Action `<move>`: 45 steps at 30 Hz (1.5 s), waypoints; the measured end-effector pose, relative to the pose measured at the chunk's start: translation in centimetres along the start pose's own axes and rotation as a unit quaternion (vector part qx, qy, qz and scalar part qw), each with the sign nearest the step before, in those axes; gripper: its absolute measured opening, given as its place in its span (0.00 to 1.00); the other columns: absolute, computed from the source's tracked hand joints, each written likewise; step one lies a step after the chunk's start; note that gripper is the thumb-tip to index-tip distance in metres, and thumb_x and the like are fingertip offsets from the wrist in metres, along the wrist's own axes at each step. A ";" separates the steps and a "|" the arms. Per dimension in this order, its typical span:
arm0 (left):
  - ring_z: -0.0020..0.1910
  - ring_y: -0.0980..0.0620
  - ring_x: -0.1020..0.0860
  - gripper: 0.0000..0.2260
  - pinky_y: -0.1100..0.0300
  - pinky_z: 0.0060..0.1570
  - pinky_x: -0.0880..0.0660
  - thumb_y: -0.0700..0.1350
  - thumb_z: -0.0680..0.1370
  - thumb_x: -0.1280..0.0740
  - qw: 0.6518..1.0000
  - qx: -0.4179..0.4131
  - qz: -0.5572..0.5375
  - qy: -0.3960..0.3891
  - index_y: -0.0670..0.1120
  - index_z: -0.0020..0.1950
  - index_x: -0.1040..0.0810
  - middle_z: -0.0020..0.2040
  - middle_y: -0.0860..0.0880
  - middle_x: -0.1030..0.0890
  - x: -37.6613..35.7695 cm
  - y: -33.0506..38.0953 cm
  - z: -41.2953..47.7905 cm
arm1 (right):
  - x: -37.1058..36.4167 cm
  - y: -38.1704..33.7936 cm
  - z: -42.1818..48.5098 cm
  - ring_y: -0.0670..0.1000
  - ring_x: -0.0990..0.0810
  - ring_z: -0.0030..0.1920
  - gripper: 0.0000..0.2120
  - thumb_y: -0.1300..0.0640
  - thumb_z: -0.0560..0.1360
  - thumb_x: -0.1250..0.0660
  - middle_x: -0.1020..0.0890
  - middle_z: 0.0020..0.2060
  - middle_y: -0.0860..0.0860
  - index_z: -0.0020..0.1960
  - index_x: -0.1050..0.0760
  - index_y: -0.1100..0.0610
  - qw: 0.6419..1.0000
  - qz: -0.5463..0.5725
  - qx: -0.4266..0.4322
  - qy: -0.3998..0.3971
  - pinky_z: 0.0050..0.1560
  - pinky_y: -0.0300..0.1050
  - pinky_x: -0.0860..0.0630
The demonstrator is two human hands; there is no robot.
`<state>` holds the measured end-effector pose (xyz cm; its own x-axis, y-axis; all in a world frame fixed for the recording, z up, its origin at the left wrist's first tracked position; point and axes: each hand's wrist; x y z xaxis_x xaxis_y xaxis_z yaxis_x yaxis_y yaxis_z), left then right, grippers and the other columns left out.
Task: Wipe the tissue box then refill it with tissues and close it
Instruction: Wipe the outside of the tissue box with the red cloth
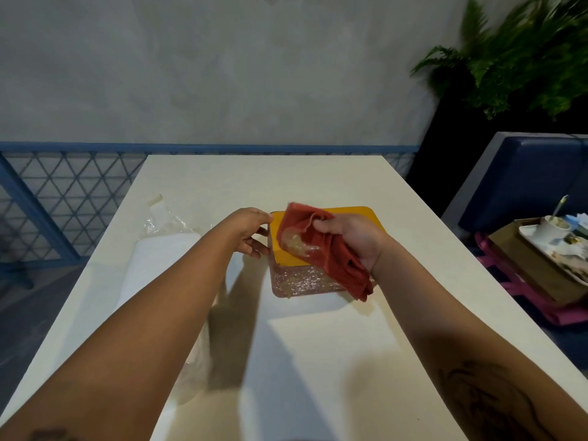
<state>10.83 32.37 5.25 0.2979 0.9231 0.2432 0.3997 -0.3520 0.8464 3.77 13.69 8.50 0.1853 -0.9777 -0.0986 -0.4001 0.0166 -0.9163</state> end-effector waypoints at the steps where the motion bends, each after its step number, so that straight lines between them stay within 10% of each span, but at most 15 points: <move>1: 0.31 0.45 0.19 0.10 0.54 0.39 0.23 0.48 0.80 0.41 1.000 0.001 0.002 -0.001 0.45 0.58 0.29 0.48 0.45 0.22 0.0 0.0 -0.1 | 0.4 -0.2 0.0 0.55 0.19 0.34 0.13 0.59 0.75 0.38 0.17 0.37 0.58 0.58 0.26 0.62 0.998 0.061 -0.013 0.002 0.39 0.47 0.23; 6: 0.47 0.43 0.25 0.13 0.49 0.47 0.28 0.47 0.81 0.42 0.997 -0.046 0.037 0.043 0.43 0.63 0.28 0.56 0.44 0.26 -0.6 0.0 -0.3 | 2.4 -1.1 0.7 0.62 0.17 0.45 0.15 0.59 0.73 0.34 0.17 0.47 0.61 0.58 0.26 0.64 0.977 0.158 0.055 0.134 0.45 0.54 0.20; 14: 0.46 0.45 0.23 0.07 0.53 0.43 0.27 0.43 0.81 0.42 0.998 -0.060 0.008 0.033 0.48 0.55 0.26 0.55 0.47 0.24 -0.4 0.0 -0.1 | -1.0 -1.3 3.8 0.55 0.23 0.39 0.06 0.59 0.77 0.38 0.20 0.36 0.53 0.44 0.23 0.53 0.961 -0.047 0.123 0.243 0.44 0.48 0.25; 36: 0.37 0.47 0.21 0.14 0.58 0.35 0.21 0.39 0.78 0.45 0.989 -0.007 -0.144 0.038 0.43 0.54 0.21 0.56 0.45 0.20 0.2 -1.2 0.1 | -3.0 -2.1 4.7 0.51 0.23 0.32 0.06 0.58 0.76 0.36 0.20 0.33 0.52 0.42 0.22 0.55 0.973 -0.185 0.121 0.068 0.35 0.42 0.28; 45: 0.37 0.49 0.22 0.10 0.60 0.37 0.26 0.40 0.77 0.42 0.998 -0.032 -0.033 0.039 0.49 0.41 0.23 0.41 0.46 0.21 -0.6 -0.9 -0.1 | -2.1 -1.8 3.1 0.53 0.23 0.34 0.06 0.60 0.76 0.35 0.19 0.37 0.55 0.46 0.19 0.58 0.979 -0.182 0.094 0.020 0.38 0.45 0.29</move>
<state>10.18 32.20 4.37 0.2039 0.9542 0.2190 0.3594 -0.2811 0.8898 6.93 16.34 9.14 0.2475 -0.9335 0.2594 -0.1404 -0.2995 -0.9437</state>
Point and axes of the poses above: each hand's wrist, its own z-axis towards the middle knuckle, its own x-axis out of the back of the hand, y = z × x
